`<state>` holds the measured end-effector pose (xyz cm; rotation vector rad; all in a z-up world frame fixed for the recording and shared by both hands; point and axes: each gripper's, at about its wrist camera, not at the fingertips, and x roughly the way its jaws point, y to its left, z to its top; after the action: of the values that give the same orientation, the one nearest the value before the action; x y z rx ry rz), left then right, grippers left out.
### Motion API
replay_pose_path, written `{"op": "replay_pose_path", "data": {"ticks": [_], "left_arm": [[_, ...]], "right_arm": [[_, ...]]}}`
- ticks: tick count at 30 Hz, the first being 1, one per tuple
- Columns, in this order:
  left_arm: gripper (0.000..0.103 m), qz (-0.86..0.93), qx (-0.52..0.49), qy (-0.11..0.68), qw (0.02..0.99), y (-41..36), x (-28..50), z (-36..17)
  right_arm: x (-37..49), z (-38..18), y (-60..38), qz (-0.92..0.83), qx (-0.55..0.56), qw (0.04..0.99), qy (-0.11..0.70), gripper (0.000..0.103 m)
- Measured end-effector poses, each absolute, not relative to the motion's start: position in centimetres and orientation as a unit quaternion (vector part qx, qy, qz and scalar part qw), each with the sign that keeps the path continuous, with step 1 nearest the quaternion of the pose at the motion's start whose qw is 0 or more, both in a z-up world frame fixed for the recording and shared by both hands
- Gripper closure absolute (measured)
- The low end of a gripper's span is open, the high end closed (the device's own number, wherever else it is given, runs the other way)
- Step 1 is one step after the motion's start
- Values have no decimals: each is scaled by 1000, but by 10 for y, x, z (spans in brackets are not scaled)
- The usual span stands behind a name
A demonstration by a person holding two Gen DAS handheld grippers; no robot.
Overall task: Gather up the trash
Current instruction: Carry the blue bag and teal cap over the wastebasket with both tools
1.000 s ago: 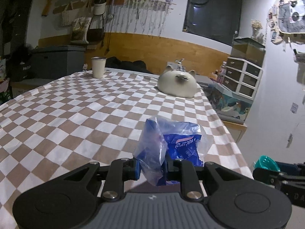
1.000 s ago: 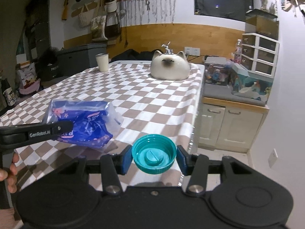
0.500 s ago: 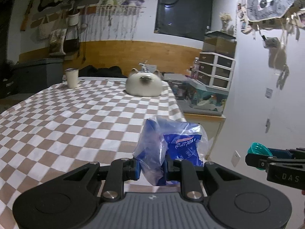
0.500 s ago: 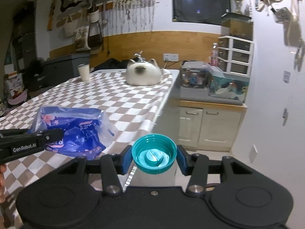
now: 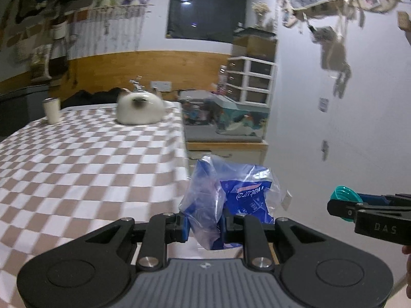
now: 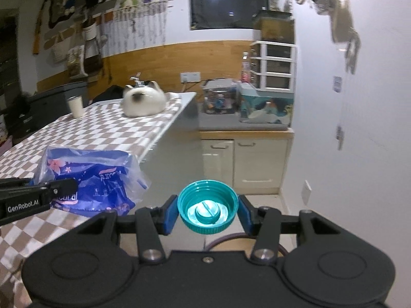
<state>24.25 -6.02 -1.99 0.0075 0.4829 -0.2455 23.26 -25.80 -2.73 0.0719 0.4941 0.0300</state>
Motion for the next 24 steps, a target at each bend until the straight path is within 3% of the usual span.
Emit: {"op": "replay_pose_path", "data": {"ticks": [13,24], "left_arm": [[80,-197,28,305,932,-145,275,-54],[80,-236,55,418,875,-207,337,-129]], "right_arm": [[222,-57,-331,-41,63,960,269,53],[237,-97,-378,-81,93,942,312,53]]}}
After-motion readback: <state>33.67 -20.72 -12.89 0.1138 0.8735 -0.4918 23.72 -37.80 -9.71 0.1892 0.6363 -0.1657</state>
